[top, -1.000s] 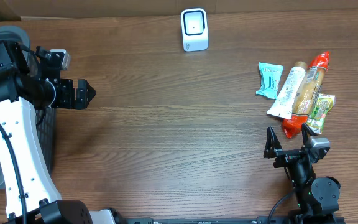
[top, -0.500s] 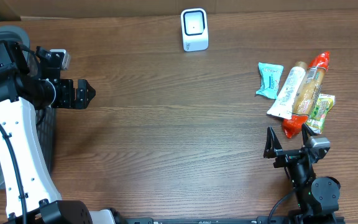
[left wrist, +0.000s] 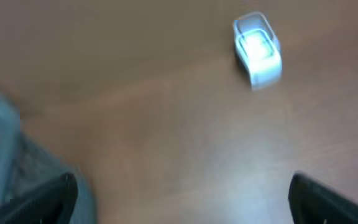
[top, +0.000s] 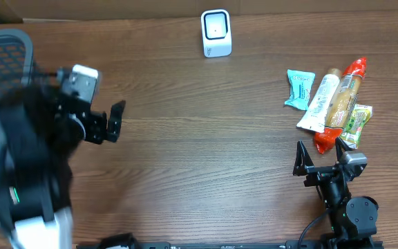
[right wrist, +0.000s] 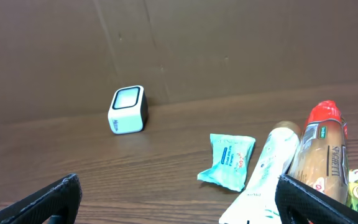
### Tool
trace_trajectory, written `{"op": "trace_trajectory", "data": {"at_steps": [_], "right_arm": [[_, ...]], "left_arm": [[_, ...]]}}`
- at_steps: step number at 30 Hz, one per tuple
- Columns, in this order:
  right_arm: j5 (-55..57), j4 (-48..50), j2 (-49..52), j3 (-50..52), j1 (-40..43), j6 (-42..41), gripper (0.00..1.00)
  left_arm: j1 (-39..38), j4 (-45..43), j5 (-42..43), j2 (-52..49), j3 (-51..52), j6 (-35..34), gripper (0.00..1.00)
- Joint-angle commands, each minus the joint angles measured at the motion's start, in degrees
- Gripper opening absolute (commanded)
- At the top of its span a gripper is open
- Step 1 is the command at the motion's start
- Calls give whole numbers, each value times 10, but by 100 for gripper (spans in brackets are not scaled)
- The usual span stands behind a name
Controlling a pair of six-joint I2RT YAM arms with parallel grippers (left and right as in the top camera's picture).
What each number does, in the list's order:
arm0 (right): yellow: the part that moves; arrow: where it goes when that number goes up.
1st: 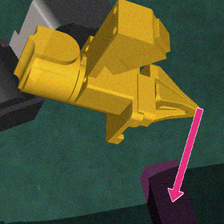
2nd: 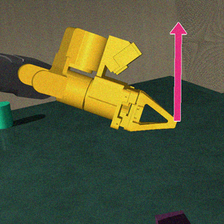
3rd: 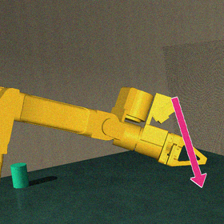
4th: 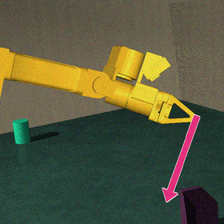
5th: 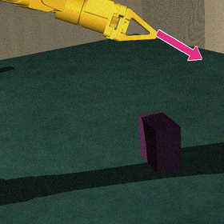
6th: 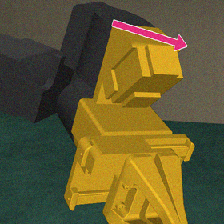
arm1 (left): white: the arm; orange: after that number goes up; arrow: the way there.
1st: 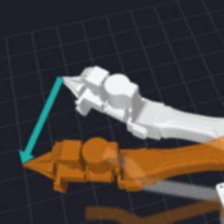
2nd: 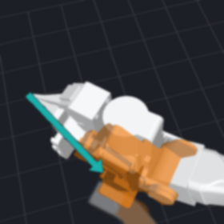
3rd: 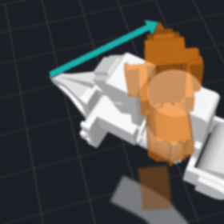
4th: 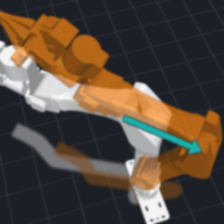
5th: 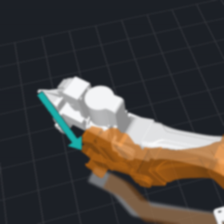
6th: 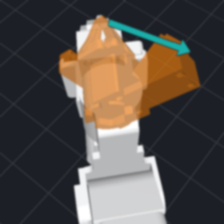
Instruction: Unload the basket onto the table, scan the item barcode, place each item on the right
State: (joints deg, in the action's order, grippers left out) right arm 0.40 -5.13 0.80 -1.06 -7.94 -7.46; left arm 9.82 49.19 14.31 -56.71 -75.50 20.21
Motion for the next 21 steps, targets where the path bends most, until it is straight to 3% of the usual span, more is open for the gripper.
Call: {"op": "trace_trajectory", "data": {"at_steps": [1, 5, 9, 12, 21], "right_arm": [[-1, 3, -6, 6, 2, 2, 100], [-1, 3, -6, 6, 2, 2, 100], [-1, 3, -6, 6, 2, 2, 100], [-1, 3, -6, 6, 2, 2, 100], [-1, 3, -6, 6, 2, 2, 100]], "left_arm": [[-30, -169, -24, 117, 155, -82, 99], [-53, -377, -59, 231, 332, -141, 99], [-54, -529, -68, 326, 492, -147, 100], [-54, -565, -75, 384, 573, -135, 100], [-54, -565, -84, 545, 718, -50, 99]]}}
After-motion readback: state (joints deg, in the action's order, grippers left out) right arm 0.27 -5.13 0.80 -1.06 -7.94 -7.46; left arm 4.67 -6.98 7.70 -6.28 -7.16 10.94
